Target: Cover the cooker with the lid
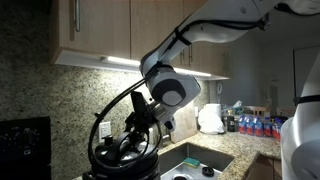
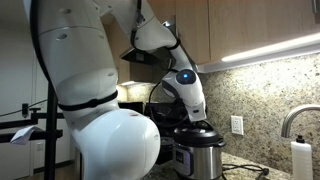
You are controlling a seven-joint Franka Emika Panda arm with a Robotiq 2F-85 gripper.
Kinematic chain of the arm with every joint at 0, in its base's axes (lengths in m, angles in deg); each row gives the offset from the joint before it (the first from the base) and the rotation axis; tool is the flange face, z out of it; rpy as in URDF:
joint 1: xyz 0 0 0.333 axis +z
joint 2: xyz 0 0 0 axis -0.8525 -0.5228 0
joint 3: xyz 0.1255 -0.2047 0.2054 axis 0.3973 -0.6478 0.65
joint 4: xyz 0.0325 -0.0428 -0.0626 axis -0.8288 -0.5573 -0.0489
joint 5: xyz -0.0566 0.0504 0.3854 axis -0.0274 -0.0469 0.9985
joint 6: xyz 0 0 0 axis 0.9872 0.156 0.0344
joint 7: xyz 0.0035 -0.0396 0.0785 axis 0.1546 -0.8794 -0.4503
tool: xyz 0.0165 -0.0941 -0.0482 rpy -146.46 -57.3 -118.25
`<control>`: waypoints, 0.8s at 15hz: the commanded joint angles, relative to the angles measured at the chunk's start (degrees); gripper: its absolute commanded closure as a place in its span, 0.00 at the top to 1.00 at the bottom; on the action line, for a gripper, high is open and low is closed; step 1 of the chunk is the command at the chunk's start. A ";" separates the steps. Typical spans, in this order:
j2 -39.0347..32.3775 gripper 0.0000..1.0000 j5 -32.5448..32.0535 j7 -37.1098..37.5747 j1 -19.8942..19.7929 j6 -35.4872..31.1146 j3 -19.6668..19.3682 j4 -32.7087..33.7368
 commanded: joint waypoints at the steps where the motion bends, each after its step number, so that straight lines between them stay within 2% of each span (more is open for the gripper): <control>1: 0.65 0.01 4.82 0.44 -0.97 -0.92 0.13 -0.07; 5: 2.98 0.01 18.52 -1.82 -3.35 -2.60 2.35 -0.55; 10: 4.10 0.01 38.65 -7.04 -12.57 -1.65 8.94 -0.89; 11: 5.63 0.01 31.20 2.68 -16.28 -0.47 11.67 -2.11; 12: 5.87 0.01 31.19 3.37 -17.92 0.07 13.17 -2.25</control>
